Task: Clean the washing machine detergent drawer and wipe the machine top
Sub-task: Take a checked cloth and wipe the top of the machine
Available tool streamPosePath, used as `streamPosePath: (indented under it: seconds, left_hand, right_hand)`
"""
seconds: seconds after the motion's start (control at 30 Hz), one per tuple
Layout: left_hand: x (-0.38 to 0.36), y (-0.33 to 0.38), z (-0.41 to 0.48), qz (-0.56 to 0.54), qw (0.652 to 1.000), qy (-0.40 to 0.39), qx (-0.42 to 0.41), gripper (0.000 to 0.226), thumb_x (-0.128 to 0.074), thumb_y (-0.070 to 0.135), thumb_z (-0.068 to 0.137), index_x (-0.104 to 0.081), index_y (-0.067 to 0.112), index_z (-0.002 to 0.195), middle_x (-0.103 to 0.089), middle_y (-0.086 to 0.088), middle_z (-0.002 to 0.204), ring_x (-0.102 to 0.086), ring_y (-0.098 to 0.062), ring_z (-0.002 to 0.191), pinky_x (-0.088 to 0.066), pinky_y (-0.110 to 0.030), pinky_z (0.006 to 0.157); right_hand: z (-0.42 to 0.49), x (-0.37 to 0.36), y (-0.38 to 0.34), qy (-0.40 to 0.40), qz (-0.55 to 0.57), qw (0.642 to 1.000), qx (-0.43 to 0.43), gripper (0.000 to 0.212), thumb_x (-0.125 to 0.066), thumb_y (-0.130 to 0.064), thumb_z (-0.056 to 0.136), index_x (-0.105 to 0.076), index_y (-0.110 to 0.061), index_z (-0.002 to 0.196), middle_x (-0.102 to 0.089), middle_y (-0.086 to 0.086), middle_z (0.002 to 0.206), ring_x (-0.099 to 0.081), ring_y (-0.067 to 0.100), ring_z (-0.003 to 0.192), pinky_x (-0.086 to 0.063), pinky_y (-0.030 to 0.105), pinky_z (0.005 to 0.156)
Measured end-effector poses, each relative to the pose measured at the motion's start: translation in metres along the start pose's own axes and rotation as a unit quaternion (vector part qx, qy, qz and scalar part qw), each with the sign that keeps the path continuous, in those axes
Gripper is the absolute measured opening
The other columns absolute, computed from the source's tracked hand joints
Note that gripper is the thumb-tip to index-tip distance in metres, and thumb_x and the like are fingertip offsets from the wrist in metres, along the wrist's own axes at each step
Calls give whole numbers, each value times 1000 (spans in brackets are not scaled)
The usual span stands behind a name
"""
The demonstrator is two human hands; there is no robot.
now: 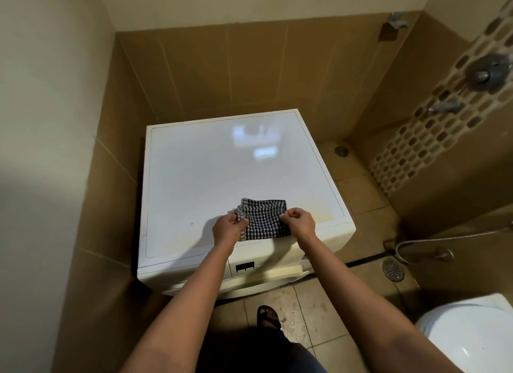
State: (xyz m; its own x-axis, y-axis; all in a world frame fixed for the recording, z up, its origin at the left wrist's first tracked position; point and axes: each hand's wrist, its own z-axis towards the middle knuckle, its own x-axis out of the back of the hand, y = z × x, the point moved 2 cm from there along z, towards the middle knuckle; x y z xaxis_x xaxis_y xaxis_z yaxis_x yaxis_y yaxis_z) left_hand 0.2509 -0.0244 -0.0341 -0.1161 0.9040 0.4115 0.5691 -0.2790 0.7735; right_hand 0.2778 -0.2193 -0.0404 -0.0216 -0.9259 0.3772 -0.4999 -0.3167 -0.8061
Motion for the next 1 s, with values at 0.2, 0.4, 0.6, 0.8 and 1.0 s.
streamPosePath:
  seconds: [0.2, 0.4, 0.6, 0.8, 1.0]
  left_hand:
    - [-8, 14, 0, -51, 996, 28, -61, 31, -66, 17, 91, -61, 10, 121, -61, -2, 99, -58, -20, 92, -53, -41, 89]
    - [-12, 3, 11, 91, 995, 20, -23, 34, -64, 20, 91, -57, 2, 119, -64, -16, 115, -62, -31, 102, -52, -37, 86]
    - [-15, -3, 8, 107, 994, 4, 9, 52, -72, 26, 86, -47, -2, 122, -59, -16, 118, -59, -33, 107, -41, -29, 75]
    - [-20, -5, 14, 54, 997, -46, 37, 24, -73, 18, 83, -63, 2, 98, -70, -12, 101, -64, -22, 83, -53, -29, 67]
    - [-30, 10, -10, -29, 991, -133, 15, 30, -66, 31, 90, -65, 10, 111, -70, -3, 102, -67, -21, 95, -55, -38, 88]
  right_hand:
    - [-2, 9, 2, 24, 117, 992, 33, 6, -67, -8, 86, -64, -12, 82, -63, 2, 82, -57, 17, 83, -49, 36, 83]
    - [5, 10, 15, 45, -25, 999, 8, 12, -68, -13, 86, -68, -7, 97, -70, 5, 96, -62, 17, 90, -49, 27, 87]
    - [7, 0, 7, 19, -112, 993, 18, 41, -69, -31, 84, -61, -1, 111, -67, 10, 105, -62, 24, 97, -51, 35, 83]
    - [11, -6, -10, -81, -29, 995, -54, 30, -79, -29, 74, -64, -4, 83, -68, 9, 88, -66, 23, 82, -56, 32, 71]
    - [-19, 28, -12, -187, 160, 966, -77, 29, -67, -18, 81, -62, 0, 103, -68, 19, 108, -67, 30, 95, -55, 42, 87]
